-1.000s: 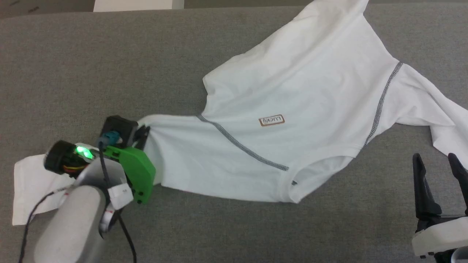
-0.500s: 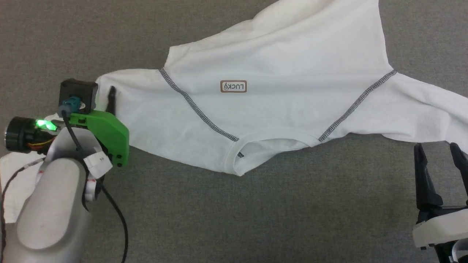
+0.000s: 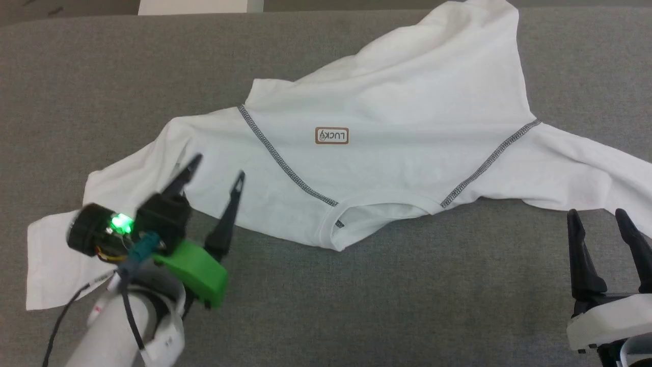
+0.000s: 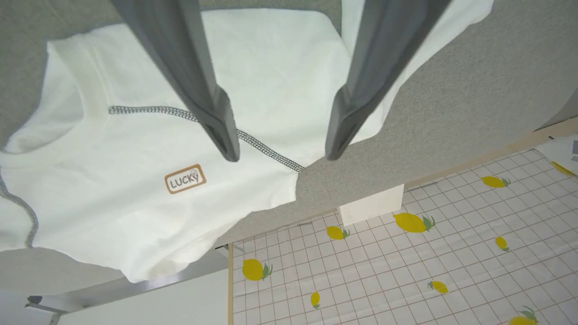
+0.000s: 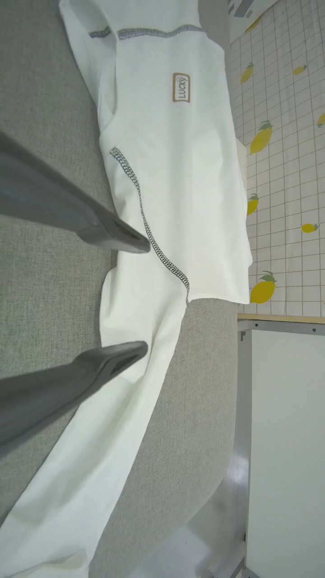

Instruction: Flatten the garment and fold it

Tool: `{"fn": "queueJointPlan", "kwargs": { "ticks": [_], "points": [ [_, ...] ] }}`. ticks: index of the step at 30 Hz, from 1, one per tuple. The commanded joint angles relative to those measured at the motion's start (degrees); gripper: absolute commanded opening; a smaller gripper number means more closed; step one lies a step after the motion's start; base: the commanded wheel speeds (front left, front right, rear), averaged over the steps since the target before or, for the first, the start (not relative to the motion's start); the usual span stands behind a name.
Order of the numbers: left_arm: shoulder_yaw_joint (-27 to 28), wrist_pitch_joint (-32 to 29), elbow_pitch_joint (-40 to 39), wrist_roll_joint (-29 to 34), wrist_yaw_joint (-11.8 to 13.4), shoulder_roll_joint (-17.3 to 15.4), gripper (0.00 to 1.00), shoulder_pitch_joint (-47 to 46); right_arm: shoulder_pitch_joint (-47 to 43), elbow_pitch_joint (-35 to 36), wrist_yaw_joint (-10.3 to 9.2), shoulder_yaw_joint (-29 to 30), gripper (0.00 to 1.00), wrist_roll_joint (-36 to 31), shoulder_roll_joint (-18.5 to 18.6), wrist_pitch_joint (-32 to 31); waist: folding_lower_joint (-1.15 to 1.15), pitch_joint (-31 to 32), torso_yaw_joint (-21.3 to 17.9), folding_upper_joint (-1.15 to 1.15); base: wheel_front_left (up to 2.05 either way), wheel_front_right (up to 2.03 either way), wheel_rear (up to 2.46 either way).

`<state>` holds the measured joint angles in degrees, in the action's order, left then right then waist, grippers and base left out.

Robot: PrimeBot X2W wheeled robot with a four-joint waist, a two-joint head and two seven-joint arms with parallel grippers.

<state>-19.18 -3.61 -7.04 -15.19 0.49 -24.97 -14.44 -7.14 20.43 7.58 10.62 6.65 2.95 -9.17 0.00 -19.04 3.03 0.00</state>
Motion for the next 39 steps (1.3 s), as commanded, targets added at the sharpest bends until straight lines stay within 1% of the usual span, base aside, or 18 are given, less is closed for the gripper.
{"fn": "queueJointPlan", "kwargs": {
  "ticks": [1, 2, 5, 8, 10, 15, 18, 23, 28, 29, 31, 34, 37, 39],
  "points": [
    [-1.48, -0.1, -1.21, 1.7, -0.73, -1.59, 1.0, 2.3, -0.53, -0.08, -0.09, -0.24, 1.0, 0.3, -0.07, -0.16, 0.0, 2.09, 0.39, 0.0, 0.0, 0.0, 0.0],
    [-3.06, -0.41, -2.24, 3.24, -1.1, -2.44, 1.0, 3.77, -0.75, 0.01, -0.09, -0.32, 1.0, 0.38, -0.07, -0.26, 0.0, 2.34, 0.4, 0.0, 0.0, 0.0, 0.0],
    [-7.12, -1.72, -3.32, 5.65, -2.54, -3.47, 1.0, 6.54, -1.17, 0.37, -0.09, -0.38, 1.0, 0.49, -0.07, -0.47, 0.0, 2.63, 0.44, 0.0, 0.0, 0.0, 0.0],
    [-10.96, -2.76, -1.7, 8.03, -4.29, -4.21, 1.0, 6.7, -1.46, 0.9, -0.09, -0.46, 1.0, 0.49, -0.07, -0.56, 0.0, 2.32, 0.44, 0.0, 0.0, 0.0, 0.0],
    [-12.59, -2.79, -0.2, 9.15, -4.9, -3.95, 1.0, 5.55, -1.5, 1.27, -0.09, -0.57, 1.0, 0.43, -0.07, -0.61, 0.0, 1.78, 0.34, 0.0, 0.0, 0.0, 0.0],
    [-14.54, -2.75, 4.46, 10.92, -5.65, -3.13, 1.0, 1.58, -1.11, 2.02, -0.09, -0.76, 1.0, 0.28, -0.07, -0.78, 0.0, 0.03, -0.38, 0.0, 0.0, 0.0, 0.0],
    [-15.1, -2.76, 7.36, 11.71, -5.7, -2.41, 1.0, -0.69, -0.61, 2.11, -0.09, -0.72, 1.0, 0.31, -0.07, -0.72, 0.0, -1.05, -1.12, 0.0, 0.0, 0.0, 0.0],
    [-16.92, -3.91, 12.55, 13.03, -6.23, -2.05, 1.0, -3.58, 0.06, 1.82, -0.09, -0.71, 1.0, 0.73, -0.07, -0.37, 0.0, -2.75, -2.35, 0.0, 0.0, 0.0, 0.0],
    [-17.73, -4.75, 15.58, 13.65, -6.1, -0.83, 1.0, -5.77, 0.69, 1.54, -0.09, -0.54, 1.0, 0.79, -0.07, 0.11, 0.0, -3.99, -2.91, 0.0, 0.0, 0.0, 0.0],
    [-17.65, -4.96, 16.34, 13.09, -6.1, -0.43, 0.0, -5.94, 0.84, 1.44, -0.09, -0.55, 1.0, 0.79, -0.07, 0.2, 0.0, -4.11, -2.99, 0.0, 0.0, 0.0, 0.0],
    [-16.99, -4.45, 17.15, 11.93, -5.63, 0.3, 0.0, -6.05, 1.12, 1.18, -0.09, -0.6, 1.0, 0.79, -0.07, 0.29, 0.0, -4.16, -3.13, 0.0, 0.0, 0.0, 0.0],
    [-15.39, -2.31, 17.32, 10.52, -3.81, 1.04, 0.0, -5.55, 1.51, 0.76, -0.09, -0.98, 1.0, 0.61, 0.13, 0.16, 0.0, -3.55, -3.07, 0.0, 0.0, 0.0, 0.0],
    [-13.32, -0.03, 16.21, 8.44, -1.76, 1.45, 0.0, -3.77, 2.17, 0.52, -0.09, -1.59, 1.0, 0.11, 1.97, -0.41, 0.0, -2.52, -2.62, 0.0, 0.0, 0.0, 0.0],
    [-12.32, 1.22, 15.22, 7.19, -1.11, 1.46, 0.0, -2.72, 2.75, 0.3, -0.09, -2.79, 1.0, -0.05, 4.1, -1.19, 0.0, -2.0, -2.16, 0.0, 0.0, 0.0, 0.0]
  ]
}}
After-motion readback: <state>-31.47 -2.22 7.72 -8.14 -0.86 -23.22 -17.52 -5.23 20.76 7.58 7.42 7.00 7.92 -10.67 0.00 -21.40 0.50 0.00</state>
